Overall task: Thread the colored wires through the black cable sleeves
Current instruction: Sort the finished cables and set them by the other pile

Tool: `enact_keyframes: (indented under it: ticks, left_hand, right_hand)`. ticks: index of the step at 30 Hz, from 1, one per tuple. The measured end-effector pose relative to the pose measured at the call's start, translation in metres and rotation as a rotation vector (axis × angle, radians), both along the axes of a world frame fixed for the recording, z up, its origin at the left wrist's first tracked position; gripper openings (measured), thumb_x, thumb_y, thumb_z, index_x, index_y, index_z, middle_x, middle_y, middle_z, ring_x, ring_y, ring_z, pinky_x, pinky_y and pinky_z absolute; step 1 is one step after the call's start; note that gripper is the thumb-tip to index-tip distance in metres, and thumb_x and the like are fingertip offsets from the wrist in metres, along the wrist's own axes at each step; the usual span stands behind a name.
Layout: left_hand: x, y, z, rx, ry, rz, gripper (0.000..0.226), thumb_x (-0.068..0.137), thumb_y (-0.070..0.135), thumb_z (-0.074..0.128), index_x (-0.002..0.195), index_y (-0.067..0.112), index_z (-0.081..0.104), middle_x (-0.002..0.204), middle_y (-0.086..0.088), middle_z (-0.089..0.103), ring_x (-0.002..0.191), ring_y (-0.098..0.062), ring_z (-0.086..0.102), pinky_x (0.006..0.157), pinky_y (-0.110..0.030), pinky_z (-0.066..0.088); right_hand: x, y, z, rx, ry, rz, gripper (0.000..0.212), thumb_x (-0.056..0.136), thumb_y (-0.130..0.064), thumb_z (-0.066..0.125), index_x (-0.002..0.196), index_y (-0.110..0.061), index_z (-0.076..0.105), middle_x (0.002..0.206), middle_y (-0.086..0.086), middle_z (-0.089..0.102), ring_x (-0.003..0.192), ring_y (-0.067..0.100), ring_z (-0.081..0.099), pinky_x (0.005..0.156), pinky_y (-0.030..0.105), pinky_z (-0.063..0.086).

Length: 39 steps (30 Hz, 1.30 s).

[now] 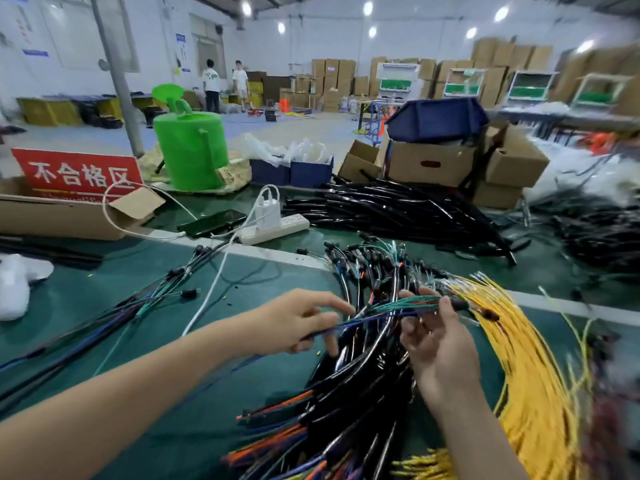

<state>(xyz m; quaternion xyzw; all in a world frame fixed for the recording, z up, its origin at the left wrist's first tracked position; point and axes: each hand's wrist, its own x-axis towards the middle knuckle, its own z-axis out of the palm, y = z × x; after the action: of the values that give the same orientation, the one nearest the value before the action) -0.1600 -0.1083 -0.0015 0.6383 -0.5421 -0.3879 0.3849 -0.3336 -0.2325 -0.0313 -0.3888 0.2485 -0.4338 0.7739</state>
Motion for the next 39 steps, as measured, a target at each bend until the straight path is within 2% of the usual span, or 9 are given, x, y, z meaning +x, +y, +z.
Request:
enact_keyframes:
  ticks: [6, 15, 18, 20, 22, 25, 28, 30, 39]
  left_hand:
    - [0.041, 0.044, -0.018, 0.12, -0.107, 0.014, 0.025, 0.096, 0.026, 0.049, 0.092, 0.026, 0.074, 0.064, 0.002, 0.062, 0.042, -0.006, 0.037, 0.043, -0.017, 0.033]
    - [0.037, 0.094, -0.021, 0.071, 0.085, -0.047, 0.029, 0.09, 0.033, 0.046, 0.092, 0.015, 0.069, 0.056, -0.002, 0.055, 0.047, -0.01, 0.044, 0.047, -0.018, 0.036]
    - [0.004, 0.078, -0.021, -0.058, 0.19, -0.011, 0.016, 0.085, 0.018, 0.064, 0.083, 0.004, 0.07, 0.063, -0.017, 0.056, 0.054, -0.015, 0.053, 0.054, -0.021, 0.041]
    - [-0.028, 0.053, -0.019, -0.085, 0.373, 0.078, 0.007, 0.079, 0.006, 0.07, 0.077, 0.0, 0.069, 0.059, -0.016, 0.055, 0.041, -0.013, 0.048, 0.043, -0.016, 0.04]
    - [-0.062, 0.021, -0.015, -0.104, 0.439, -0.033, 0.017, 0.093, 0.014, 0.051, 0.091, -0.001, 0.058, 0.055, -0.011, 0.054, 0.035, -0.011, 0.035, 0.036, -0.017, 0.034]
    - [-0.087, -0.023, -0.021, -0.149, 0.472, 0.04, 0.019, 0.1, 0.007, 0.033, 0.093, -0.002, 0.048, 0.056, -0.01, 0.058, 0.036, -0.011, 0.035, 0.037, -0.02, 0.037]
    - [-0.095, -0.037, -0.03, -0.094, 0.652, 0.062, 0.015, 0.098, 0.009, 0.037, 0.093, 0.0, 0.048, 0.061, -0.013, 0.06, 0.039, -0.012, 0.041, 0.042, -0.023, 0.041]
    - [-0.092, -0.04, -0.033, -0.088, 0.756, 0.026, 0.016, 0.091, 0.014, 0.045, 0.093, -0.001, 0.049, 0.061, -0.016, 0.059, 0.039, -0.012, 0.042, 0.042, -0.024, 0.042]
    - [-0.089, -0.045, -0.037, -0.073, 0.867, 0.008, 0.022, 0.082, 0.015, 0.05, 0.093, -0.004, 0.052, 0.06, -0.018, 0.058, 0.038, -0.013, 0.043, 0.04, -0.025, 0.042]
  right_hand:
    - [-0.015, -0.014, 0.001, 0.171, -0.029, -0.119, 0.02, 0.098, -0.028, 0.047, 0.102, -0.009, 0.049, 0.101, 0.019, 0.063, 0.048, 0.013, 0.052, 0.042, 0.022, 0.046]
    - [-0.019, -0.033, 0.06, -0.043, 0.212, -0.224, 0.017, 0.102, -0.017, 0.042, 0.085, -0.012, 0.045, 0.058, 0.008, 0.065, 0.033, 0.008, 0.044, 0.03, 0.013, 0.031]
    - [0.001, -0.066, 0.106, -0.224, 0.156, -0.134, 0.017, 0.101, -0.016, 0.042, 0.088, -0.009, 0.05, 0.066, 0.011, 0.068, 0.04, 0.013, 0.052, 0.034, 0.016, 0.035]
    - [0.009, -0.09, 0.131, -0.275, 0.106, -0.05, 0.02, 0.099, -0.026, 0.047, 0.101, -0.008, 0.056, 0.088, 0.014, 0.068, 0.048, 0.015, 0.06, 0.039, 0.017, 0.041]
    - [0.002, -0.114, 0.127, -0.38, 0.375, -0.119, 0.029, 0.096, -0.029, 0.054, 0.112, -0.006, 0.059, 0.098, 0.013, 0.065, 0.054, 0.015, 0.063, 0.046, 0.021, 0.047]
    - [-0.034, -0.129, 0.079, -0.726, 1.266, -0.357, 0.022, 0.089, -0.027, 0.063, 0.101, -0.009, 0.067, 0.094, 0.012, 0.067, 0.084, 0.026, 0.064, 0.075, 0.034, 0.051]
    - [-0.075, -0.119, 0.026, -0.737, 1.762, -0.145, 0.025, 0.085, -0.034, 0.065, 0.095, -0.011, 0.062, 0.099, 0.01, 0.066, 0.096, 0.029, 0.061, 0.078, 0.034, 0.05]
    - [-0.09, -0.117, 0.008, -0.762, 1.835, -0.166, 0.02, 0.087, -0.033, 0.063, 0.092, -0.015, 0.058, 0.102, 0.009, 0.064, 0.096, 0.029, 0.06, 0.072, 0.032, 0.046]
    - [-0.104, -0.139, 0.028, -0.676, 1.622, -0.41, 0.024, 0.081, -0.025, 0.072, 0.062, -0.022, 0.059, 0.08, 0.004, 0.066, 0.076, 0.022, 0.055, 0.067, 0.027, 0.04]
